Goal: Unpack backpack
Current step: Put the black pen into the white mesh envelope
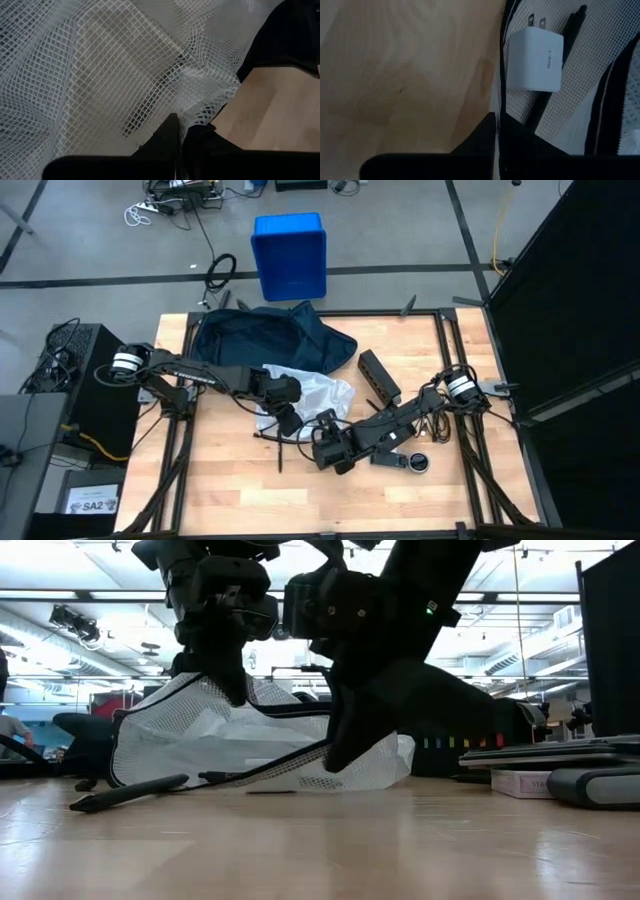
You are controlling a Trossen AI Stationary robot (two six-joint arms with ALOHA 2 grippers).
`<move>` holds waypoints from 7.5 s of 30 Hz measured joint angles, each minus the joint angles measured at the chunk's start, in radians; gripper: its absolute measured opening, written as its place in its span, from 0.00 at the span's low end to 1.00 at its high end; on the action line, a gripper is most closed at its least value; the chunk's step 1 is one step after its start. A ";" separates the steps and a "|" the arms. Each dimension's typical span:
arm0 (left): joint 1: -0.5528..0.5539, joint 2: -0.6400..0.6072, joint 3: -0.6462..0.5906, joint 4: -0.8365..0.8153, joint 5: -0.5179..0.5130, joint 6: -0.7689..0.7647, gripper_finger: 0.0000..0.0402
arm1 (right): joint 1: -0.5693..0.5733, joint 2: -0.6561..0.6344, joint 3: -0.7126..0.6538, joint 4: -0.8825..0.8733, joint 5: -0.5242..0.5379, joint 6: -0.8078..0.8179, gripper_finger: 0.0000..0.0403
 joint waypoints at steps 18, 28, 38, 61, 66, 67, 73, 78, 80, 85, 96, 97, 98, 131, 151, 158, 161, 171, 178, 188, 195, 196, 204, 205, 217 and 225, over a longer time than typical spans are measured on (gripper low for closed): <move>0.000 0.000 0.000 -0.029 0.001 0.002 0.00 | 0.046 -0.097 0.002 0.026 0.037 0.040 0.00; 0.000 0.000 -0.001 -0.026 0.000 0.002 0.00 | 0.044 -0.058 0.001 0.121 -0.055 -0.097 0.15; 0.000 0.000 -0.001 -0.024 -0.002 0.002 0.00 | -0.020 0.020 0.004 -0.013 0.040 -0.060 0.52; 0.000 0.000 -0.001 -0.026 0.001 0.009 0.00 | 0.017 0.039 0.083 -0.156 0.284 0.016 0.00; 0.000 0.000 -0.001 -0.029 0.001 0.026 0.00 | 0.047 0.038 0.184 -0.200 0.336 0.012 0.00; 0.000 0.000 -0.001 -0.029 0.001 0.026 0.00 | 0.051 0.038 0.206 -0.214 0.351 0.012 0.00; 0.000 0.000 -0.001 -0.037 0.003 0.026 0.00 | 0.067 0.035 0.309 -0.298 0.389 0.006 0.00; 0.000 0.000 -0.001 -0.041 0.004 0.026 0.00 | 0.068 0.034 0.320 -0.349 0.303 0.004 0.00; 0.000 0.000 -0.001 -0.044 0.004 0.026 0.00 | 0.068 0.034 0.320 -0.401 0.270 0.034 0.00; -0.001 0.000 -0.001 -0.049 0.004 0.026 0.00 | 0.072 0.019 0.320 -0.499 0.237 0.093 0.00; -0.002 0.000 -0.001 -0.050 0.004 0.026 0.00 | 0.076 -0.087 0.307 -0.617 0.187 0.225 0.18; -0.002 0.000 -0.001 -0.050 0.004 0.026 0.00 | 0.080 -0.121 0.291 -0.577 0.190 0.221 0.19; -0.002 0.000 -0.001 -0.049 0.004 0.026 0.00 | 0.085 -0.158 0.267 -0.532 0.191 0.213 0.19; -0.002 0.000 0.000 -0.034 0.003 0.025 0.00 | 0.035 -0.265 -0.479 0.504 0.163 -0.056 0.77; -0.002 0.000 0.000 -0.038 0.003 0.025 0.00 | 0.025 -0.222 -0.403 0.526 0.247 -0.038 0.00; -0.002 0.000 0.000 -0.062 0.017 0.025 0.00 | 0.046 -0.297 -0.346 0.490 0.322 -0.038 0.00; -0.002 0.000 0.000 -0.058 0.038 0.025 0.00 | 0.048 -0.335 -0.333 0.485 0.329 -0.044 0.00; -0.002 0.000 0.004 -0.064 0.046 0.039 0.00 | 0.041 -0.389 -0.331 0.467 0.344 -0.040 0.00; -0.002 0.000 0.056 -0.114 0.046 0.079 0.00 | 0.031 -0.390 -0.331 0.448 0.350 -0.027 0.00; -0.002 0.000 0.071 -0.108 0.046 0.077 0.00 | 0.013 -0.391 -0.331 0.293 0.300 -0.016 0.07; -0.002 0.000 0.071 -0.106 0.046 0.073 0.00 | 0.040 -0.391 -0.332 0.207 0.331 -0.006 0.39; -0.002 0.000 0.071 -0.106 0.046 0.072 0.00 | 0.048 -0.391 -0.332 0.213 0.341 -0.008 0.43; -0.002 0.000 0.071 -0.106 0.037 0.072 0.00 | 0.139 -0.391 -0.332 0.342 0.339 -0.098 0.60; -0.002 0.000 0.071 -0.106 0.036 0.072 0.00 | 0.147 -0.391 -0.332 0.360 0.318 -0.096 0.60; -0.002 0.000 0.071 -0.106 0.023 0.074 0.00 | 0.120 -0.107 -0.219 0.280 0.180 -0.094 0.48; -0.002 0.000 0.071 -0.106 0.024 0.071 0.00 | 0.092 -0.064 -0.146 -0.043 0.219 -0.108 0.49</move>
